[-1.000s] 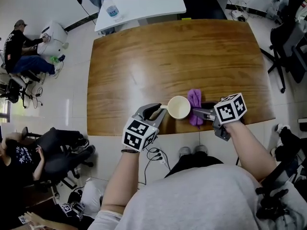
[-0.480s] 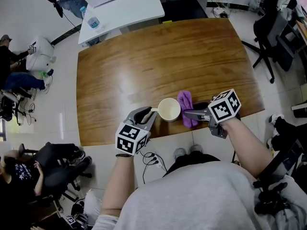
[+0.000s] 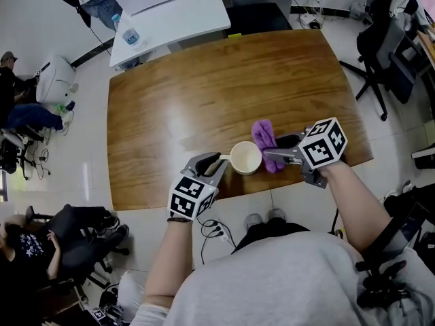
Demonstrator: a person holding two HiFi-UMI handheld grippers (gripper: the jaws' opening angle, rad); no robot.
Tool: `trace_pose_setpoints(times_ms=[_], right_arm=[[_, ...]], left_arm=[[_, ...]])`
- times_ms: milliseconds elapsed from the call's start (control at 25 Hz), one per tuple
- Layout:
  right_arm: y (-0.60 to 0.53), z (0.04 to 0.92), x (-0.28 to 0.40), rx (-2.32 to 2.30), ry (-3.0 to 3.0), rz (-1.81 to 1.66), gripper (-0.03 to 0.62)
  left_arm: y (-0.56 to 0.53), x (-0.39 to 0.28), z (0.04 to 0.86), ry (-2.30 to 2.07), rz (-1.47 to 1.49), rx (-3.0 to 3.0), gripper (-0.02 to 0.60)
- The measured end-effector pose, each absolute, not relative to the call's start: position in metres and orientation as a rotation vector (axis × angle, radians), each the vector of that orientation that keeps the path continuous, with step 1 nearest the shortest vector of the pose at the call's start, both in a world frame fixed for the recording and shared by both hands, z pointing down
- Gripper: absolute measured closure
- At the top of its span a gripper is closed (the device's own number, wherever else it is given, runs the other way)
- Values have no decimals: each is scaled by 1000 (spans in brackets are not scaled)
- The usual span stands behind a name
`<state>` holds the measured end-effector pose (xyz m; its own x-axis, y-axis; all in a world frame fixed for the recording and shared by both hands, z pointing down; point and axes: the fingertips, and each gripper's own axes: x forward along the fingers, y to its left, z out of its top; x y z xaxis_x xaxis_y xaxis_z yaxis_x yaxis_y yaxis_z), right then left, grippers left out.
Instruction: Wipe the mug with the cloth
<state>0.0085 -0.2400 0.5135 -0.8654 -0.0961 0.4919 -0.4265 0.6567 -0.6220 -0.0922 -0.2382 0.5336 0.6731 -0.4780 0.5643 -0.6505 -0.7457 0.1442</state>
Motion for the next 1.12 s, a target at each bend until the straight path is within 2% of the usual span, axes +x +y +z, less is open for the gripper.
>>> trace_pose_setpoints(times_ms=[400, 680, 1120], right_arm=[[-241, 544, 7, 412, -2372, 1076, 485], [-234, 569, 2, 406, -2244, 928, 485], [-197, 559, 1, 280, -2255, 884, 485]], left_arm=[[-244, -91, 532, -915, 700, 2537, 520], [-242, -98, 535, -916, 690, 2559, 522], [-242, -94, 546, -934, 700, 2550, 536]])
